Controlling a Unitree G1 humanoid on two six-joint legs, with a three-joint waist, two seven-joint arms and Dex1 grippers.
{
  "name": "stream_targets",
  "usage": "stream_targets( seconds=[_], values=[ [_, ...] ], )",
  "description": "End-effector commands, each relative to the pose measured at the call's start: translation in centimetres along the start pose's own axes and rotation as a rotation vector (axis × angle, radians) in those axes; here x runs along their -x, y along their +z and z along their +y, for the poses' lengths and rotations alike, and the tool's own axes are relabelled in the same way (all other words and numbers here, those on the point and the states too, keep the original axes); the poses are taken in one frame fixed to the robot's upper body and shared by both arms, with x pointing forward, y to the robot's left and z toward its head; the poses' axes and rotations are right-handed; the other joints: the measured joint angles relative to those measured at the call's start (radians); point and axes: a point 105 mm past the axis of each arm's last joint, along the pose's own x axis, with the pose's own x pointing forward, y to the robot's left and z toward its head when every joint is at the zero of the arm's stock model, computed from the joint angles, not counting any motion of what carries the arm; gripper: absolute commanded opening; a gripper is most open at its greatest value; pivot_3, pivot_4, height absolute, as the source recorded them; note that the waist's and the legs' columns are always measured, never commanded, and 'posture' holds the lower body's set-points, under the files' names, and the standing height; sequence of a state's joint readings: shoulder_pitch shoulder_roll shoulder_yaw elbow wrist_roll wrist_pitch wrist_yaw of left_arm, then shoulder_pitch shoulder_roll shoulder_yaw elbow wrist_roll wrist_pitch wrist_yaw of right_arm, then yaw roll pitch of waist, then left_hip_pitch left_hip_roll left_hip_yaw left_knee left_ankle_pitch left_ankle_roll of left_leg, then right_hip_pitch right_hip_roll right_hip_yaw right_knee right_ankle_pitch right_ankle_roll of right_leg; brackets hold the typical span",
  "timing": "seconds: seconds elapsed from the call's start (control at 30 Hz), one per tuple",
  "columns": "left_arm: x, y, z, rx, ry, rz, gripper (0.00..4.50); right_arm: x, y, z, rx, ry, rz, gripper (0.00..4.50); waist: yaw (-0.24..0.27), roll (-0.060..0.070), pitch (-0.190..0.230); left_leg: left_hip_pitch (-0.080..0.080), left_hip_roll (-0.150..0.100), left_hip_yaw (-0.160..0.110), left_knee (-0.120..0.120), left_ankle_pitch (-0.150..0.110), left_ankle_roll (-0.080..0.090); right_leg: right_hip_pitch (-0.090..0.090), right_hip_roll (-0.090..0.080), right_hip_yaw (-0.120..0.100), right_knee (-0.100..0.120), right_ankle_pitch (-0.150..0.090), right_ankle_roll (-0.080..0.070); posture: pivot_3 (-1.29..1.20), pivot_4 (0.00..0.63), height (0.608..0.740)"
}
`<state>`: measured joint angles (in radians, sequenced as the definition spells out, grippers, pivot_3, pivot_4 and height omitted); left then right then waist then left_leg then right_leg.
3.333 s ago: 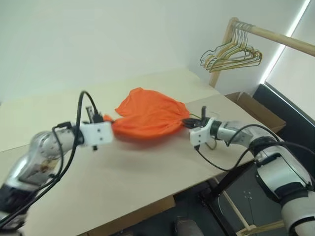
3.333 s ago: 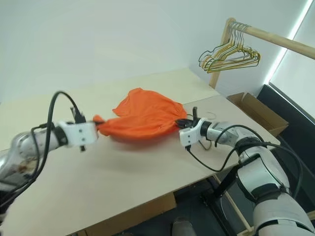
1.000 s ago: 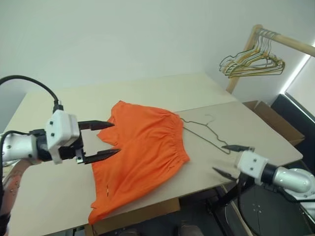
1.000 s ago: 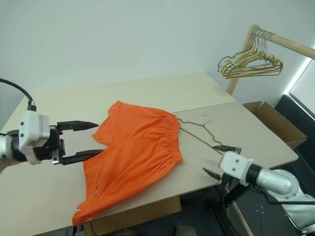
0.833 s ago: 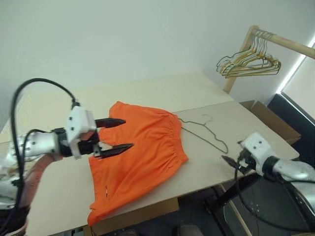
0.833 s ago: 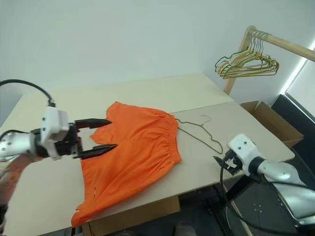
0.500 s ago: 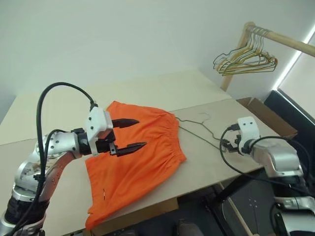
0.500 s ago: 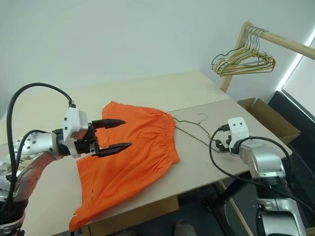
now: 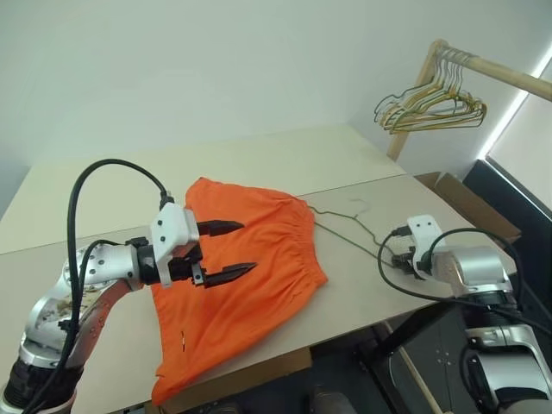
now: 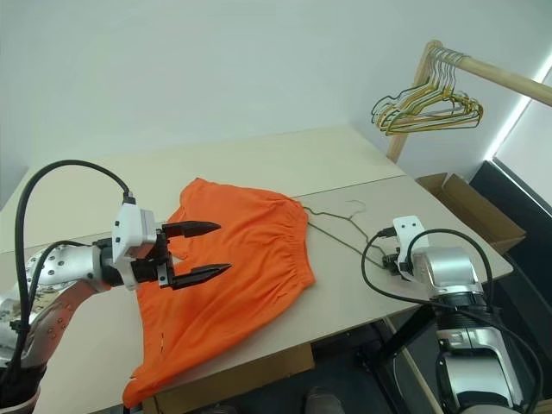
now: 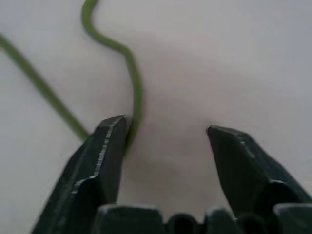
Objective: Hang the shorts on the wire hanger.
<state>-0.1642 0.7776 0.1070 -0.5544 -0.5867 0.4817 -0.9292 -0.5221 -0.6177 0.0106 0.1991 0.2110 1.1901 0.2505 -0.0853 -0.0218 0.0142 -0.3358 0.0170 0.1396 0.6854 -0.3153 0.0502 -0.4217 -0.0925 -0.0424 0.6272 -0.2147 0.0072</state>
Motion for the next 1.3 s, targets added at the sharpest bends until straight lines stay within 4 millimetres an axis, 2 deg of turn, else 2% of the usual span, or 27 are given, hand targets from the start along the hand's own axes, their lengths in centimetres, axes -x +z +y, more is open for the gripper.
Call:
stream_targets(
  seconds=[0.03,0.2,0.37,0.47,0.57,0.7,0.93,1.0,1.1,1.17,1.23,1.3],
  values=[
    [0.4,1.2,0.0,-0.070,0.009,-0.019,3.78,0.2,-2.9,0.2,-0.020,0.026,0.122,1.81,0.007,-0.002,-0.001,0.000,0.000,0.000,0.000,0.000,0.000,0.001,0.000,0.000,0.000,0.000,0.000,-0.07,0.000,0.740],
    [0.4,1.2,0.0,-0.076,-0.002,-0.014,3.78,0.8,-4.1,0.2,-0.051,0.028,0.160,0.07,0.021,-0.003,-0.003,0.001,0.000,0.000,0.000,0.000,0.000,0.001,0.000,0.000,0.000,0.000,0.000,-0.08,0.000,0.740],
    [0.2,1.2,0.0,-0.080,-0.011,-0.018,3.78,1.5,-3.8,0.0,-0.199,0.021,0.162,0.03,0.018,-0.004,-0.003,-0.001,0.000,0.000,0.000,0.000,0.000,0.000,0.000,-0.001,-0.001,0.000,0.000,-0.10,0.000,0.740],
    [0.1,1.2,0.0,-0.082,-0.012,-0.019,3.78,1.8,-2.5,-0.2,-0.415,0.036,0.147,0.03,0.015,-0.004,-0.003,-0.001,0.000,0.001,0.000,0.000,0.000,0.001,0.000,0.000,0.000,0.000,0.000,-0.10,0.000,0.740],
    [0.0,1.2,0.1,-0.085,-0.016,-0.020,3.78,2.2,0.1,-0.8,-0.597,0.040,0.065,0.03,0.009,-0.001,-0.002,-0.001,0.000,0.001,0.000,0.000,0.000,0.000,0.001,0.000,0.001,0.000,0.000,-0.11,0.000,0.740],
    [-0.1,1.2,0.1,-0.091,-0.018,-0.019,3.78,3.2,3.0,-1.1,-0.629,0.032,-0.075,0.03,-0.001,0.006,-0.001,-0.001,0.000,0.001,0.000,0.000,0.000,-0.003,0.001,0.000,0.001,0.000,0.000,-0.10,0.000,0.740],
    [-0.2,1.3,0.5,-0.103,-0.003,-0.013,3.78,6.8,8.2,-1.6,-0.514,-0.007,-0.429,0.03,-0.013,0.008,0.000,-0.001,-0.001,0.000,0.000,0.000,0.000,-0.002,0.000,0.000,0.000,0.000,0.000,-0.09,0.000,0.740],
    [-0.5,1.5,1.2,-0.094,0.033,-0.021,3.78,8.6,10.0,-1.5,-0.458,0.022,-0.562,0.03,-0.014,0.009,0.001,-0.001,-0.001,0.000,0.000,0.000,0.000,-0.003,0.001,0.000,0.001,0.000,0.000,-0.09,0.000,0.740],
    [-0.8,1.6,2.3,-0.066,0.076,-0.033,3.78,10.5,11.2,-1.3,-0.349,0.037,-0.694,0.03,-0.014,0.009,0.001,-0.001,0.000,0.000,0.000,0.000,0.000,-0.002,0.001,0.000,0.001,0.000,0.000,-0.10,0.000,0.740],
    [-0.9,1.5,3.2,-0.052,0.107,-0.036,3.78,11.9,11.8,-0.7,-0.226,0.052,-0.777,0.03,-0.013,0.009,0.001,0.000,-0.001,0.000,0.000,0.000,0.000,-0.002,0.001,0.000,0.000,0.000,0.001,-0.10,0.000,0.740],
    [-1.0,1.3,4.4,-0.066,0.147,-0.030,3.78,13.6,12.2,0.1,-0.013,0.035,-0.867,0.03,-0.011,0.009,0.001,-0.001,-0.001,0.000,0.000,0.000,0.000,-0.003,0.001,0.000,-0.001,0.000,0.001,-0.11,0.000,0.740],
    [-1.2,1.5,6.4,-0.091,0.208,-0.037,3.78,15.7,12.5,1.5,0.358,-0.038,-0.981,0.03,-0.007,0.009,0.002,-0.001,-0.001,0.000,0.000,0.000,0.000,-0.002,0.000,-0.001,-0.001,0.000,0.001,-0.12,0.000,0.740]
  ],
)
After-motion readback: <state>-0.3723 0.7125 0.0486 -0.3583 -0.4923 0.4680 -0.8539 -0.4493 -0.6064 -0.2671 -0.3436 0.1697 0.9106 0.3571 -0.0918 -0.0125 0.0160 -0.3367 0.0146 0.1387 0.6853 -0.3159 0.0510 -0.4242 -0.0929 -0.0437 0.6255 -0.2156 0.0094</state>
